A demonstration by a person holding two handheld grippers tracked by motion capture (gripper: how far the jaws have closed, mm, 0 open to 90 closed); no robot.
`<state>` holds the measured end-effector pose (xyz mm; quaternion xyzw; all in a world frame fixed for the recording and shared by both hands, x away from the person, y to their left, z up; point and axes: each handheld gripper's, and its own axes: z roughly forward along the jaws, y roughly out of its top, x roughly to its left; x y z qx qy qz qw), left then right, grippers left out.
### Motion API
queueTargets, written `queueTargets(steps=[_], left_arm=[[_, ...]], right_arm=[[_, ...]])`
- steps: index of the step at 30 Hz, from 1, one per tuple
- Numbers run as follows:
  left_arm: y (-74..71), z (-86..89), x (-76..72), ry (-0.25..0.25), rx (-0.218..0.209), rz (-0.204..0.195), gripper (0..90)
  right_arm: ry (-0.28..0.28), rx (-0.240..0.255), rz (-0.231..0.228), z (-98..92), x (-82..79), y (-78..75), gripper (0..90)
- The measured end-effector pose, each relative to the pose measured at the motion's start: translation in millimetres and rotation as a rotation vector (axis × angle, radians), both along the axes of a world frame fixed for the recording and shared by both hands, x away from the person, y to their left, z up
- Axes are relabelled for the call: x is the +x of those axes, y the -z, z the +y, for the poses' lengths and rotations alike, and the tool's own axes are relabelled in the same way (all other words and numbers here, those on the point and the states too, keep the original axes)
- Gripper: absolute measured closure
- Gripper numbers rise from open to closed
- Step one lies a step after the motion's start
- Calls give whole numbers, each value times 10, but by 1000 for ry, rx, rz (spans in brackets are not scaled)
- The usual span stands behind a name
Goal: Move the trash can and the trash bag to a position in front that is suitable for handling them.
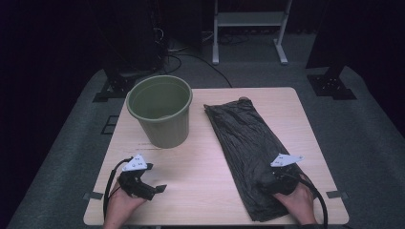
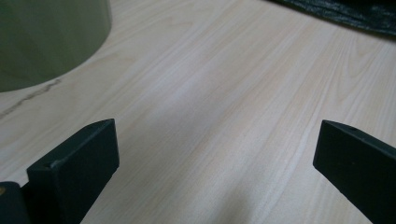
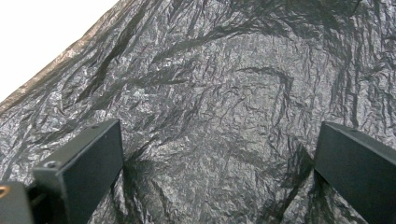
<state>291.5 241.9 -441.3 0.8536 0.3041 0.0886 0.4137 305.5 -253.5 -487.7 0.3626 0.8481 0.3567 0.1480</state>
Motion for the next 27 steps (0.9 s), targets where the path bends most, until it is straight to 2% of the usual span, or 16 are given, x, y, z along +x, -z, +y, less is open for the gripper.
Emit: queueTargets(steps=[4, 5, 6, 7, 8, 13, 15, 16, 22, 27], left_arm=[[-120, 36, 4, -2, 0, 2, 0], [-196, 53, 9, -7, -2, 1, 0], [-196, 53, 9, -7, -2, 1, 0], [-279, 60, 16, -6, -4, -4, 0], [-279, 60, 16, -6, -4, -4, 0], [-493, 63, 53, 2, -13, -13, 0], [-619, 52, 80, 7, -12, -26, 0], [-619, 52, 80, 7, -12, -26, 0], [-888, 29, 133, 18, -12, -54, 0], [-1158, 29, 190, 20, -8, -80, 0]], right_arm=[[0, 1, 0, 0, 0, 0, 2], [0, 1, 0, -1, 1, 0, 2], [0, 1, 0, -1, 1, 0, 2], [1, 1, 1, -1, 1, 0, 2], [1, 1, 1, -1, 1, 0, 2], [2, 2, 1, -1, 3, 0, 2], [2, 2, 1, -1, 3, 0, 2], [2, 2, 1, -1, 3, 0, 2], [1, 2, 1, -2, 5, 0, 2], [1, 3, 2, -2, 6, 1, 2]])
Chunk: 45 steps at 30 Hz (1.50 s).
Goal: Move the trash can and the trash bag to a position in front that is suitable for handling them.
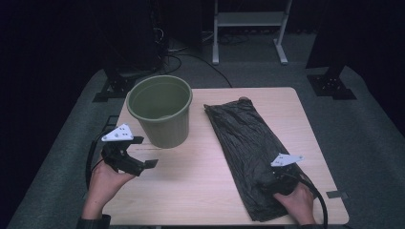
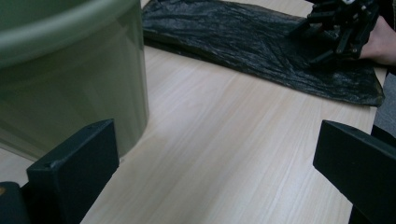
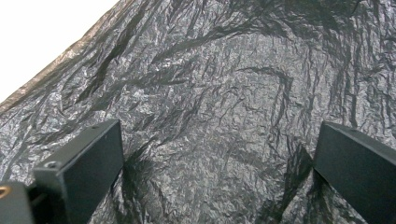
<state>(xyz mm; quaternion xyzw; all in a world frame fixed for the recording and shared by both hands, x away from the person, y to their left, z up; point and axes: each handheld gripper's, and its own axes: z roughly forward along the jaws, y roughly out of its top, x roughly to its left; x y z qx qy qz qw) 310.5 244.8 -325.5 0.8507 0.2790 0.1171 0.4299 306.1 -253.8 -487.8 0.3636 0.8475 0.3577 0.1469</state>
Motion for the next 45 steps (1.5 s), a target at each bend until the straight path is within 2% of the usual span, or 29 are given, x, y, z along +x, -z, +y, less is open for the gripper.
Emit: queueTargets(steps=[1, 2, 3, 11, 12, 13, 14, 17, 21, 23, 24, 25, 28, 33, 34, 35, 38, 45], left_arm=[[0, 0, 0, 0, 0, 0, 0], [-80, 3, 19, -6, 1, -7, 0], [-80, 3, 19, -6, 1, -7, 0], [-359, 20, 160, -2, 7, -41, 0], [-424, 25, 212, 6, 3, -51, 0], [-424, 25, 212, 6, 3, -51, 0], [-507, 24, 288, 9, 7, -63, 0], [-551, 21, 337, 13, 15, -68, 0], [-639, 50, 518, 7, 26, -74, 0], [-648, 66, 560, 1, 30, -75, 0], [-660, 102, 645, -9, 34, -77, 0], [-660, 102, 645, -9, 34, -77, 0], [-665, 151, 768, -15, 40, -79, 0], [-676, 247, 951, -50, 58, -80, 0], [-670, 291, 1027, -65, 67, -76, 0], [-670, 291, 1027, -65, 67, -76, 0], [-644, 358, 1165, -80, 73, -65, 0], [-577, 401, 1341, -100, 81, -53, 0]], right_arm=[[0, 0, 0, 0, 0, 0, 2], [0, 0, 0, 0, 0, 0, 2], [0, 0, 0, 0, 0, 0, 2], [0, 0, 0, -1, 1, 0, 2], [-1, 0, -1, -1, 2, 0, 2], [-1, 0, -1, -1, 2, 0, 2], [-1, 0, -1, -1, 2, 0, 2], [-1, 0, -1, -2, 3, 0, 2], [0, 0, -1, -1, 3, 0, 2], [0, 0, -1, -1, 3, 0, 3], [0, 0, 0, -1, 2, 0, 2], [0, 0, 0, -1, 2, 0, 2], [0, 0, 0, -1, 3, 0, 2], [0, 0, 0, -1, 3, 0, 2], [0, 0, 0, -1, 3, 0, 2], [0, 0, 0, -1, 3, 0, 2], [0, 0, 0, -1, 3, 0, 2], [0, -1, 1, -1, 1, -1, 2]])
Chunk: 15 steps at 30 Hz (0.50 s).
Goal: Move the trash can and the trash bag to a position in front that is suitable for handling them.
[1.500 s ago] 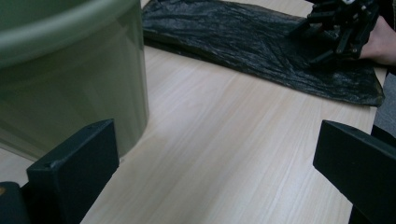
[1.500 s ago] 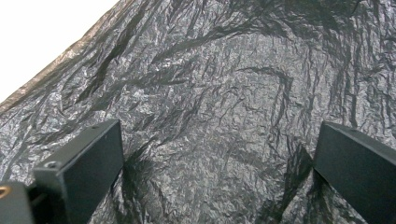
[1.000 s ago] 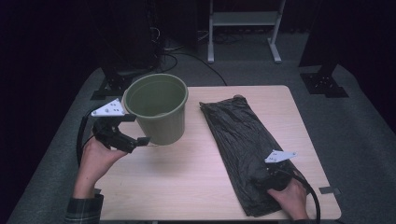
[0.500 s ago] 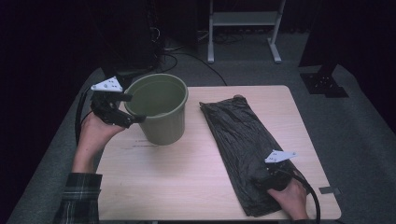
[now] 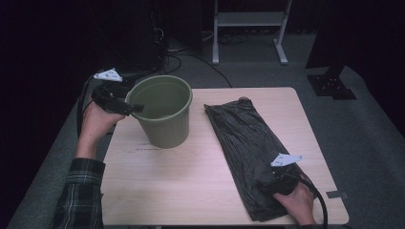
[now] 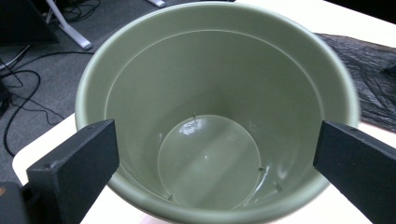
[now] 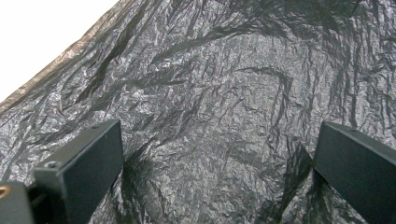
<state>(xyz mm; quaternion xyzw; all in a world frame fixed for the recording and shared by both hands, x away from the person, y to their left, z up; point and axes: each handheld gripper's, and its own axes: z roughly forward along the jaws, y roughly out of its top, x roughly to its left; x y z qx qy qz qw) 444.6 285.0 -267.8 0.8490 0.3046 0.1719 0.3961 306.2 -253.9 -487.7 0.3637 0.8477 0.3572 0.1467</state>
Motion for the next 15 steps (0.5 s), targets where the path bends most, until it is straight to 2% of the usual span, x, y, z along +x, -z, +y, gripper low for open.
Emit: queueTargets(steps=[5, 10, 15], left_arm=[[111, 13, 143, -19, 2, 21, 0], [171, 9, 224, -31, 8, 30, 0], [225, 44, 298, -44, -33, 28, 0]], right_arm=[[0, 1, -2, 1, 1, 1, 2], [0, 0, -3, 0, 1, 1, 2], [-2, 0, -2, 0, 1, 1, 2]])
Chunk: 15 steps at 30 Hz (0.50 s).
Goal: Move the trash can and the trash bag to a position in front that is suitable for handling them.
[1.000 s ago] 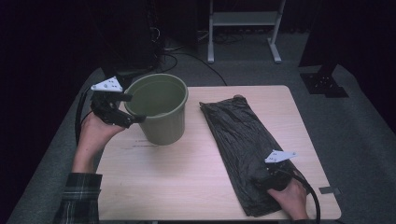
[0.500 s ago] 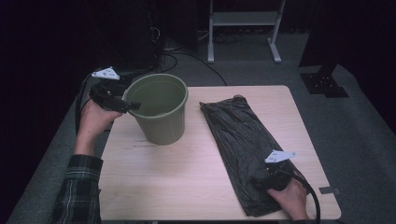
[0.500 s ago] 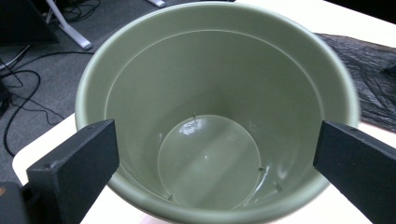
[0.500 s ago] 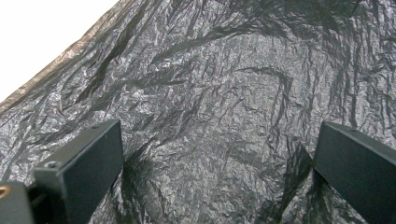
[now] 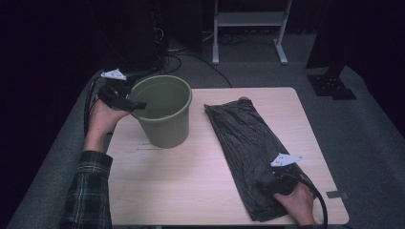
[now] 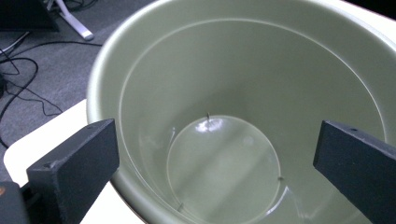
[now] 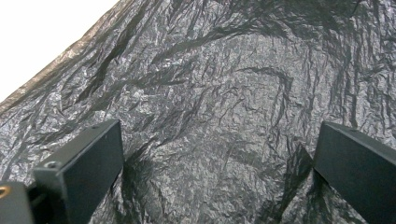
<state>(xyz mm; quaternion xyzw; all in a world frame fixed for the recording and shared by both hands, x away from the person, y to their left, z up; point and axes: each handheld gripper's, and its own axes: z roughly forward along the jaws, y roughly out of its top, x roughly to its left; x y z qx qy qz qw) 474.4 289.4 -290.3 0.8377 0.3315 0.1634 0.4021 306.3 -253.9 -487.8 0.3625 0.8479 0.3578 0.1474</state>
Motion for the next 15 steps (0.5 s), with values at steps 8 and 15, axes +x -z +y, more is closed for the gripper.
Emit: queueTargets(steps=[8, 15], left_arm=[[83, 64, 78, -56, 55, 24, 0], [192, 80, 105, -40, 86, 76, 0]], right_arm=[[-3, -1, 0, 0, -1, 0, 2], [-5, -1, 0, 0, -1, 0, 2]])
